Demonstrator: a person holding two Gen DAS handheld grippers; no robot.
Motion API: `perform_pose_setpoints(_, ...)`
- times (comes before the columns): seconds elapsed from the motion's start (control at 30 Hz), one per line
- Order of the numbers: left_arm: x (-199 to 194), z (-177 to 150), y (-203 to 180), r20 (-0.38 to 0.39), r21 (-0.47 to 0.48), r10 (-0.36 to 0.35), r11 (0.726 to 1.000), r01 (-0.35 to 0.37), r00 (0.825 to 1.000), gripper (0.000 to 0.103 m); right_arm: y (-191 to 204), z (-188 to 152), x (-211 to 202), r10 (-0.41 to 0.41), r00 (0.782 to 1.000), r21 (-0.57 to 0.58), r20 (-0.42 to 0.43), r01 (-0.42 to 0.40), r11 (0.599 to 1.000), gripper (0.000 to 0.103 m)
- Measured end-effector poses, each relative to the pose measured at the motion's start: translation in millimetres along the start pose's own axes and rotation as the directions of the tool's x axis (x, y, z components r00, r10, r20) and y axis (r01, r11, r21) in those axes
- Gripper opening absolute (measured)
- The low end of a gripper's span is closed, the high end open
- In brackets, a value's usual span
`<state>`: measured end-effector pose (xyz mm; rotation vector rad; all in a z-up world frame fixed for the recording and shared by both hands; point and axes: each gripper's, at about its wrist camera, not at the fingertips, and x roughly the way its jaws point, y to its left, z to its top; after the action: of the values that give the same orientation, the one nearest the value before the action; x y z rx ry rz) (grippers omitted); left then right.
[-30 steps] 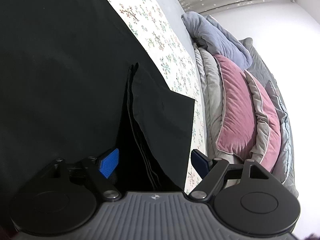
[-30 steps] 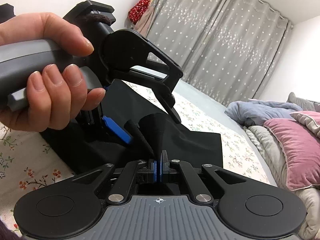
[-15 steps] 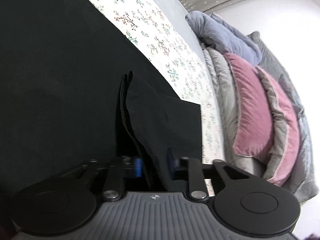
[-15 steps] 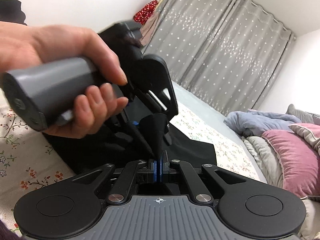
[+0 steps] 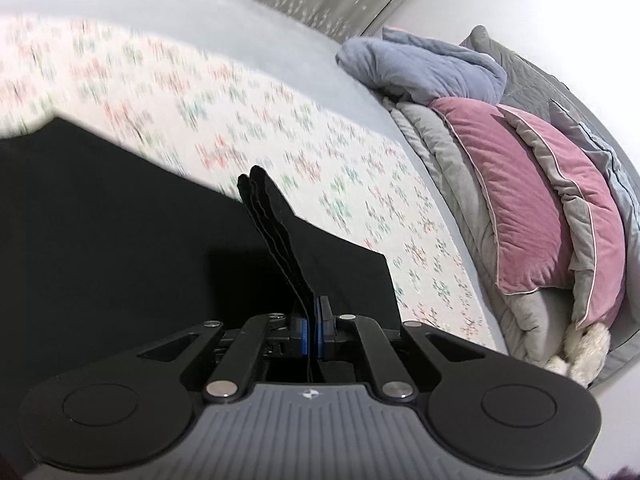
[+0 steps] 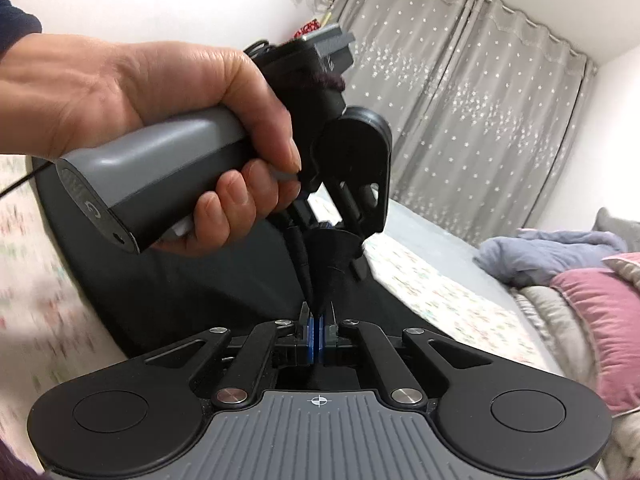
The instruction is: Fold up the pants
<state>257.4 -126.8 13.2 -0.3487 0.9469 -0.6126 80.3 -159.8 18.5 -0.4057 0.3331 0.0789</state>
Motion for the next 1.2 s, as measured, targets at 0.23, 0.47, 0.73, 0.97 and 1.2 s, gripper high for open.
perform_pose_setpoints(0.23,-39,14,23,0.053,0.039,0.062,0.997,-0.064,0.997,0.001,32,38,0,0.065,0.995,0.024,0.072,-0.067,0.997,0.0)
perform_pose_setpoints(0.47,-66,20,43,0.091,0.05,0.111,0.992,-0.116,0.99,0.0,64,58,5,0.107,0.989,-0.012,0.1,-0.106,0.994,0.0)
perform_pose_setpoints(0.73,-101,30,67,0.122,0.092,0.135,0.985,-0.146,0.983,0.0,70,75,10,0.164,0.979,0.0,0.12,-0.165,0.986,0.0)
perform_pose_setpoints(0.97,-137,42,99,0.144,0.127,0.198,0.968,-0.216,0.97,0.0,98,93,23,0.212,0.97,0.035,0.118,-0.217,0.975,0.0)
perform_pose_setpoints(1.2,-185,53,160,0.178,0.127,0.299,0.938,-0.323,0.938,0.0,139,127,48,0.31,0.938,0.112,0.155,-0.329,0.938,0.0)
